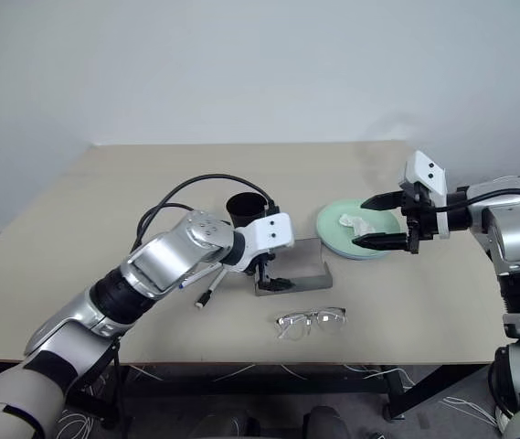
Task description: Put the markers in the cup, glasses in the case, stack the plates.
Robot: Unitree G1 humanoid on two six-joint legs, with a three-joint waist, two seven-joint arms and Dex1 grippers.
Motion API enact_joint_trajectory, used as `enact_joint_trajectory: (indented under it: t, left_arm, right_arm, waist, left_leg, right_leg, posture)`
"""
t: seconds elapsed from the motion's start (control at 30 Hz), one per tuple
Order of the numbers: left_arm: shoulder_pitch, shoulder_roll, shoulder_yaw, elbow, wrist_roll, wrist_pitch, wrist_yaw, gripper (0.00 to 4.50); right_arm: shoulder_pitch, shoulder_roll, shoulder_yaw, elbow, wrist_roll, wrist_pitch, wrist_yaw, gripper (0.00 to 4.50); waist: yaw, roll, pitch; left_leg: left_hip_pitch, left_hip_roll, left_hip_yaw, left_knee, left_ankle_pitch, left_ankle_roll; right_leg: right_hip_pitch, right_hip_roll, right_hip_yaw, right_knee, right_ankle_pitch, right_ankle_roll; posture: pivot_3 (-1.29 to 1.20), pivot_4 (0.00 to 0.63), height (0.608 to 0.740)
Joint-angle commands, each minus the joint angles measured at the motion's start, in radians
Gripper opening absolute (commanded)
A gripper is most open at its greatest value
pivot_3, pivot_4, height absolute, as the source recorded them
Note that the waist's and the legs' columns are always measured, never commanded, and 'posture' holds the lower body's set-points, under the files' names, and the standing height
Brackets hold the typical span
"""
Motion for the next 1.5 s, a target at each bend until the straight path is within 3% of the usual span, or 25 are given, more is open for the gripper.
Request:
enact_joint_trajectory:
  t: [0.03,0.27,0.97,1.07,1.37,1.5]
  left_arm:
    - [-0.055,-0.044,-0.037,0.028,0.026,0.024,-0.031,4.50]
    - [-0.096,-0.133,-0.058,0.092,0.007,0.106,-0.079,4.50]
    - [-0.126,-0.241,-0.208,0.217,0.079,0.103,-0.110,4.50]
    - [-0.113,-0.249,-0.220,0.238,0.092,0.086,-0.106,3.91]
    - [-0.091,-0.264,-0.230,0.270,0.111,0.076,-0.108,0.71]
    - [-0.092,-0.267,-0.230,0.284,0.116,0.065,-0.112,0.71]
  right_arm:
    - [0.020,-0.043,-0.040,-0.077,0.053,-0.011,0.059,4.48]
    - [0.123,-0.111,-0.067,-0.135,0.087,-0.097,0.137,4.48]
    - [0.137,-0.096,-0.065,-0.121,0.076,-0.142,0.056,4.48]
    - [0.139,-0.096,-0.066,-0.121,0.075,-0.143,0.050,4.50]
    - [0.145,-0.098,-0.067,-0.138,0.079,-0.133,0.032,4.50]
    - [0.141,-0.097,-0.065,-0.139,0.077,-0.132,0.025,4.50]
  waist:
    - [0.000,0.000,0.000]
    - [-0.002,-0.001,0.001]
    - [-0.001,-0.002,0.002]
    - [-0.001,-0.002,0.002]
    - [-0.001,-0.002,0.002]
    - [-0.001,-0.002,0.002]
  left_leg:
    - [0.000,0.000,0.000,0.000,0.000,0.000]
    - [0.000,0.000,0.000,0.001,0.000,0.000]
    - [0.000,0.001,0.000,0.002,0.000,0.000]
    - [0.000,0.001,0.000,0.002,0.000,0.000]
    - [0.000,0.001,0.000,0.002,0.000,0.000]
    - [0.000,0.001,0.000,0.002,0.000,0.000]
  right_leg:
    - [0.000,0.000,0.000,0.000,0.000,0.000]
    - [0.000,0.000,0.000,0.001,0.000,0.001]
    - [0.000,-0.001,0.000,0.001,-0.001,0.000]
    - [0.000,-0.001,0.000,0.001,-0.001,0.000]
    - [0.000,-0.001,0.000,0.001,0.000,0.000]
    - [0.000,-0.001,0.000,0.001,0.000,0.000]
  posture:
    - [0.00,0.000,0.732]
    - [0.00,0.000,0.732]
    - [0.00,0.000,0.732]
    - [0.00,0.000,0.732]
    - [0.00,0.000,0.732]
    - [0.00,0.000,0.732]
